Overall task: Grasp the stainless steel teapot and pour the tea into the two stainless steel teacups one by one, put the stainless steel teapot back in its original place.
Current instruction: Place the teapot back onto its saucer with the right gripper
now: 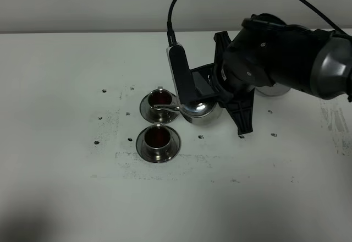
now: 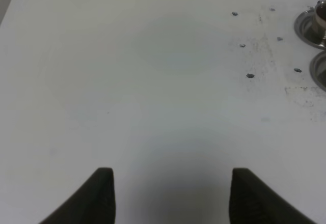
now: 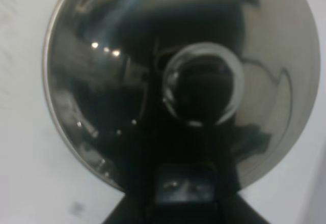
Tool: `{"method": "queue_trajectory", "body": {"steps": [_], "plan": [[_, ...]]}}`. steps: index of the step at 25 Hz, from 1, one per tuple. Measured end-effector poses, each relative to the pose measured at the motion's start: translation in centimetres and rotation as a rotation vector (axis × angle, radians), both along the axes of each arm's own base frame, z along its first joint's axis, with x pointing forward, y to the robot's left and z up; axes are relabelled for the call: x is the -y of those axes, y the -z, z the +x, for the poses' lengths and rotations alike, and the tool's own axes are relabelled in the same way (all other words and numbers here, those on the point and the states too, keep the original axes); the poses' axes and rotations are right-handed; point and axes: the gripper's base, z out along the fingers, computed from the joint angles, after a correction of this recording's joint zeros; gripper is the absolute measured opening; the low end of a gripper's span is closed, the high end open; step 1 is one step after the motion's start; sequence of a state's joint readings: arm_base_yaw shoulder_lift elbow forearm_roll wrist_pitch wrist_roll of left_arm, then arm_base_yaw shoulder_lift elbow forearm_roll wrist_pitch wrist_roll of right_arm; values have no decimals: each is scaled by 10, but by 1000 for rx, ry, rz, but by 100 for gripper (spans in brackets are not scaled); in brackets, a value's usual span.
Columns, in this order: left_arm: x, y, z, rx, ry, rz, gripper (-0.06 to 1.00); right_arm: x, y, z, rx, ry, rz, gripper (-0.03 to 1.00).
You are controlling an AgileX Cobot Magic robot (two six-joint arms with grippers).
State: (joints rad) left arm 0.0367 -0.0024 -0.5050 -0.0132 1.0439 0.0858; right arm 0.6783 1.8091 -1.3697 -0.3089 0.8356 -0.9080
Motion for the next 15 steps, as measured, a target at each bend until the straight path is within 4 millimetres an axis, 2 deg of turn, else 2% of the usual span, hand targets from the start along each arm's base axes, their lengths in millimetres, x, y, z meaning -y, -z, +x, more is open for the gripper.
{"method": "queue_trajectory", "body": {"steps": [2,5,12,15], "plan": [[0,0,0,0,0,0,49,2,1,-6,-74,74,94,20],[0,0,0,0,0,0,49,9,12,-17,-158,172,173,20],[0,0,0,0,0,0,49,20,30,-23,-216,445,278,20],[0,0,0,0,0,0,49,22,36,-26,-234,512,302,20]]}}
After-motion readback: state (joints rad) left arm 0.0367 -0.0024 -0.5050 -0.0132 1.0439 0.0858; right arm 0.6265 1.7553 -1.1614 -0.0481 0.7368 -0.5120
